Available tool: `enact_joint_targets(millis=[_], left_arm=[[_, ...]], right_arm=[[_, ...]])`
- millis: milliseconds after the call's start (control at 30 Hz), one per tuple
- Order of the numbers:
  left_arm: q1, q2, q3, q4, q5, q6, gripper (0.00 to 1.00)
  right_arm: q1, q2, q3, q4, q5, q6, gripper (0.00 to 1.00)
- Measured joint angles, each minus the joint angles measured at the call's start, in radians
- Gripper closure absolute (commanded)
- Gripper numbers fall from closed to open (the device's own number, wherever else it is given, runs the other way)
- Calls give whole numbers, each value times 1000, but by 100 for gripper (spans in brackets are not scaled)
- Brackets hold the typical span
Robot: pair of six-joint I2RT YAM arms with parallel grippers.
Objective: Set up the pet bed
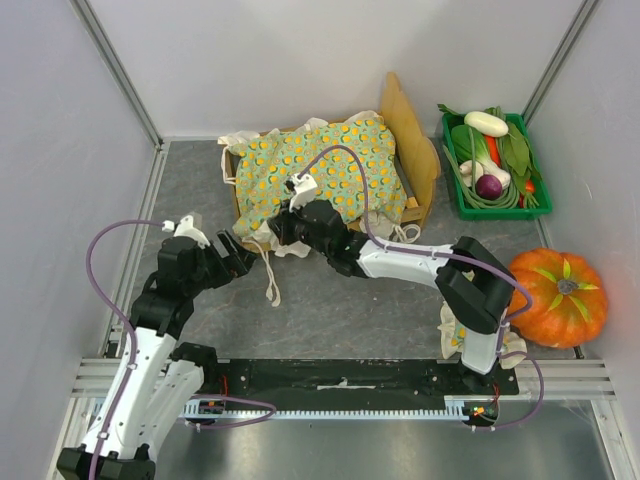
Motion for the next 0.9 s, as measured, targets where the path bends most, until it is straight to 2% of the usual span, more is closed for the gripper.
enact_joint_targets(millis=[200, 400, 500, 567, 633, 833, 900], left_arm=[[0, 15, -17, -1, 16, 0, 9], [0, 32, -24, -1, 21, 0, 10], [0, 29, -34, 0, 22, 0, 11], [0, 29, -41, -2, 23, 0, 11], [0, 30, -42, -3, 23, 0, 11], [0, 44, -43, 1, 23, 0, 11], [0, 54, -43, 1, 23, 0, 11]], right_arm=[[0, 83, 189, -74, 80, -111, 100], [0, 232, 272, -131, 155, -195, 95], [0, 298, 284, -143, 177, -224, 86], [-2, 303, 297, -155, 164, -239, 71], [-2, 299, 293, -153, 146, -247, 62], [-11, 169, 209, -216, 37, -245, 40], [-13, 101, 186, -245, 1, -247, 38]])
